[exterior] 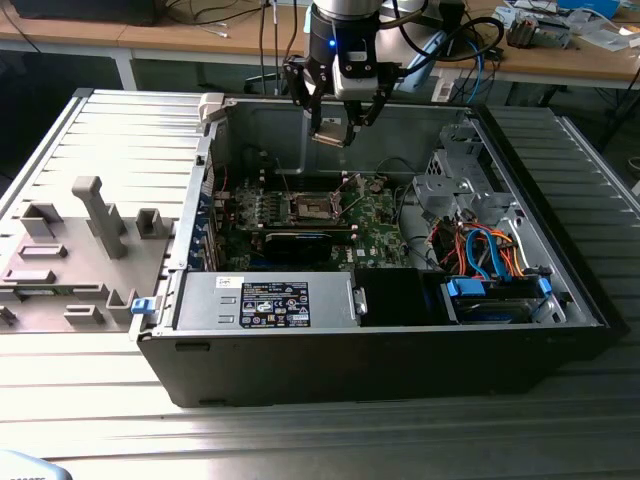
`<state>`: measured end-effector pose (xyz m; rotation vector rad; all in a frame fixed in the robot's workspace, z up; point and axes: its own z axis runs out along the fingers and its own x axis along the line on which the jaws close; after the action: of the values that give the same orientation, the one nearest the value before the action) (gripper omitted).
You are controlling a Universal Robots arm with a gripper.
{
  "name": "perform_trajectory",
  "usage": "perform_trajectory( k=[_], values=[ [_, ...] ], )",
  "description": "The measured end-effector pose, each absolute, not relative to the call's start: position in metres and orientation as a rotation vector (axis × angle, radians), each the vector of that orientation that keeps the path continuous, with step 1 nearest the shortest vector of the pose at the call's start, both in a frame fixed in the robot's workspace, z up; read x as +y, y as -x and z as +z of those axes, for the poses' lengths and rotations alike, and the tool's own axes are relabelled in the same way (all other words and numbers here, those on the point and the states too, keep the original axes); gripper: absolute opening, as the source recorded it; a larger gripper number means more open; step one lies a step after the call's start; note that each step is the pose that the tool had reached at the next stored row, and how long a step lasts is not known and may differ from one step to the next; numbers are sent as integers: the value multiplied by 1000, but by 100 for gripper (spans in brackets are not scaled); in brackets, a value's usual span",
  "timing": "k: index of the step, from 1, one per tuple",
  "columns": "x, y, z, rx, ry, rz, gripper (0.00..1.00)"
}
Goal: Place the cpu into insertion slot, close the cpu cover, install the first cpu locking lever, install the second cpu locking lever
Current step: 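Place the cpu into insertion slot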
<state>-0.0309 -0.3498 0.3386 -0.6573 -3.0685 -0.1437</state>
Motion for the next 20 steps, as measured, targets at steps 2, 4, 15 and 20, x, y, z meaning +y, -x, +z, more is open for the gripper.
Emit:
perform_trajectory(
  k=[2, 4, 15, 20],
  values=[
    [-350, 31, 339, -3068, 658, -144, 55],
    [-350, 31, 339, -3068, 660, -144, 55],
    [-350, 31, 339, -3067, 668, -144, 55],
    [-350, 31, 339, -3065, 674, -144, 55]
  ],
)
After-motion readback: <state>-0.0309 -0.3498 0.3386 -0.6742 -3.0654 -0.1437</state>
